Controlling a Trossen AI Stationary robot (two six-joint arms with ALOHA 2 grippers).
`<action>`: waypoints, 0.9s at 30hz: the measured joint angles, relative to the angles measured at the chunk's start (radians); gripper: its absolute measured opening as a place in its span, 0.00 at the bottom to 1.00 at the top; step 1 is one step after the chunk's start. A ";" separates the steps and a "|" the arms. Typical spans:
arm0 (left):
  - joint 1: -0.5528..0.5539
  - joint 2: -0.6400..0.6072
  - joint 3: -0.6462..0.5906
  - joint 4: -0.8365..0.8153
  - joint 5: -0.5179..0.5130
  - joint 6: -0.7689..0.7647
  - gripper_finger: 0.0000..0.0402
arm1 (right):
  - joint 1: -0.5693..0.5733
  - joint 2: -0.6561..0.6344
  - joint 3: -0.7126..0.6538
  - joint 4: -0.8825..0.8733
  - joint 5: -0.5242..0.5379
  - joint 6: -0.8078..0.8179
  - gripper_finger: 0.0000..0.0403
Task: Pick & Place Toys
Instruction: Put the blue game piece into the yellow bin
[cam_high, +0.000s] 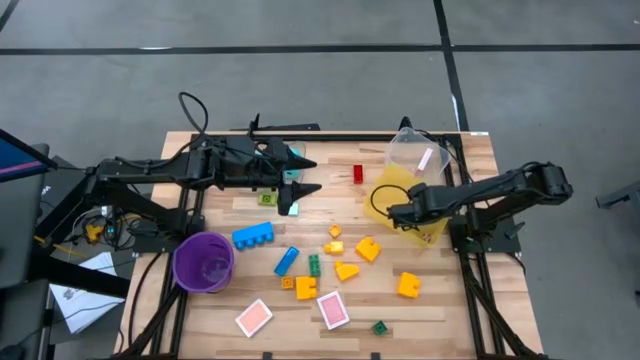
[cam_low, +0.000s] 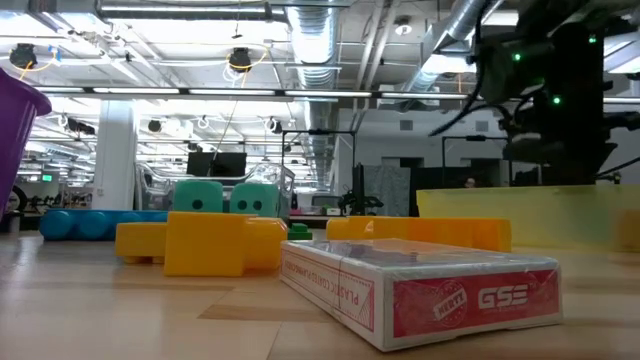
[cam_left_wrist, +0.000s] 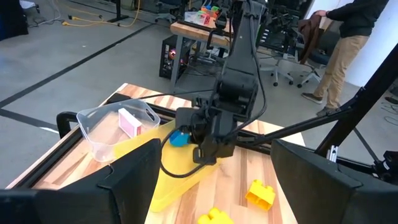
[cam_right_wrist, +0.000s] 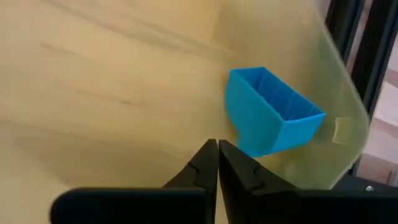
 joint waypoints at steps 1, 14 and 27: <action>0.000 0.000 0.000 0.000 0.000 0.000 0.74 | -0.003 0.007 -0.013 0.015 -0.011 -0.003 0.01; 0.000 0.000 0.000 0.010 0.000 -0.018 0.74 | -0.001 0.014 -0.099 0.041 -0.022 0.007 0.00; 0.000 0.000 0.000 0.017 0.000 -0.018 0.74 | 0.011 -0.034 -0.099 0.026 -0.009 0.022 0.00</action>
